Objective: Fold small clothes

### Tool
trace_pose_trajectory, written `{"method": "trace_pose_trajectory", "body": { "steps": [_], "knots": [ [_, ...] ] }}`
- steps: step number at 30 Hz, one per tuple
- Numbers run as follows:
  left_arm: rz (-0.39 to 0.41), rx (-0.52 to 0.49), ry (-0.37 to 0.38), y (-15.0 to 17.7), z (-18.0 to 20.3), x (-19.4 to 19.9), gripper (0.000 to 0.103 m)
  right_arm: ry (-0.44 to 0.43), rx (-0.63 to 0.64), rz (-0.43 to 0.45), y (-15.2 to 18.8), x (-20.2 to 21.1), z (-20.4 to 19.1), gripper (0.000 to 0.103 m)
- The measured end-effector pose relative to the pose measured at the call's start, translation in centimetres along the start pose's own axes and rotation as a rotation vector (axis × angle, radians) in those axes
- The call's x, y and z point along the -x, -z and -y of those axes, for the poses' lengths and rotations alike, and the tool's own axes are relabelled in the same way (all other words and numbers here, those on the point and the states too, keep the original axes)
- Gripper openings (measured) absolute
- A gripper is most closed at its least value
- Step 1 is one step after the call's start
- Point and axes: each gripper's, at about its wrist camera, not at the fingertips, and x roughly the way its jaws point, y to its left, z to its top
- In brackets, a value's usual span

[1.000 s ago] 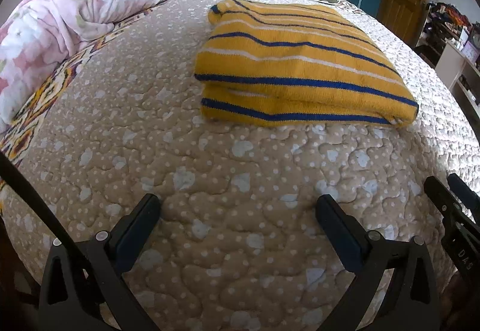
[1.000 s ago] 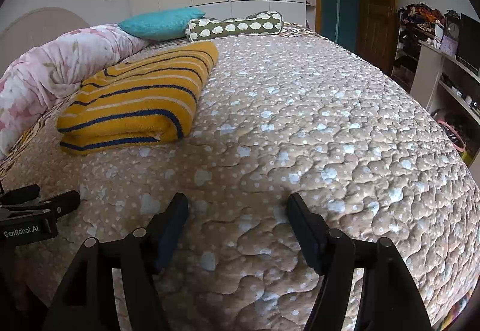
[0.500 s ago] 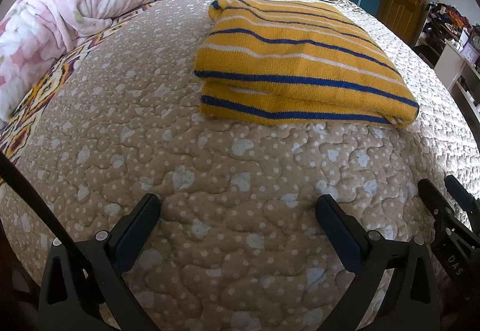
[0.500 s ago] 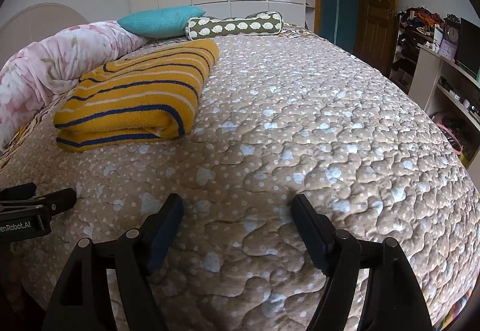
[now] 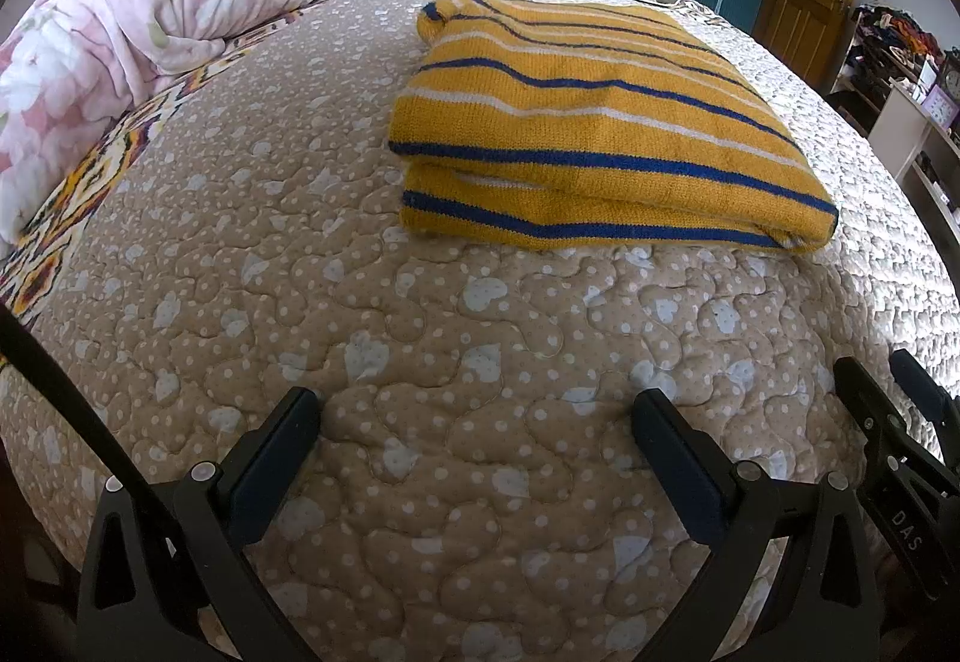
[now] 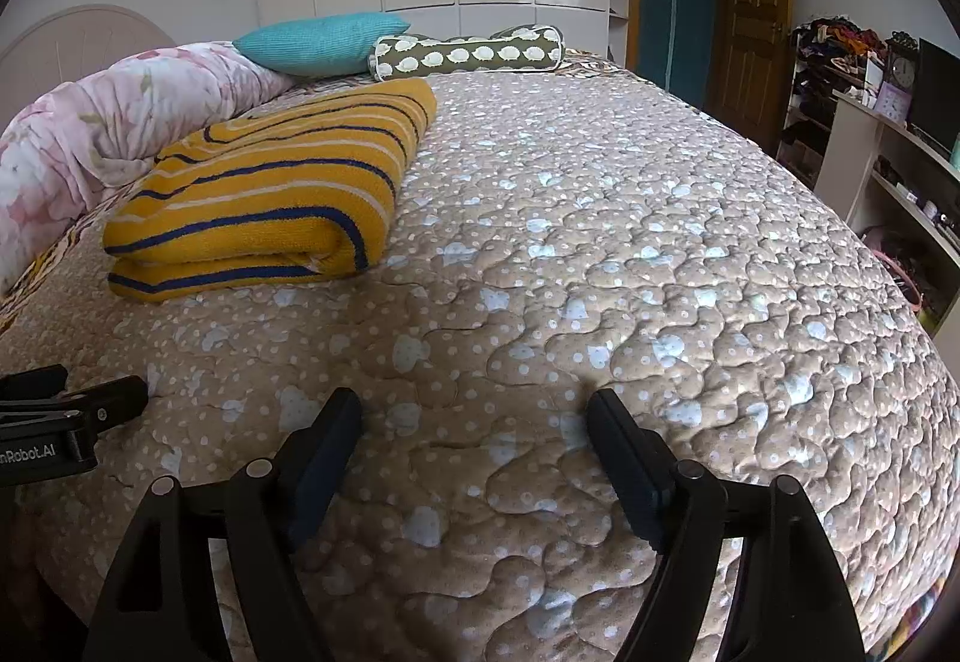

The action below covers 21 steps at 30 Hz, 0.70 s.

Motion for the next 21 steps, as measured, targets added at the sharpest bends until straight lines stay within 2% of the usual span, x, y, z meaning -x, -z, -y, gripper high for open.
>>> {"method": "trace_pose_trajectory", "body": {
  "steps": [21],
  "knots": [
    [0.003,-0.001,0.0,0.08,-0.03,0.02,0.103,0.01,0.008,0.007,-0.12,-0.52,0.18,0.085]
  ]
}}
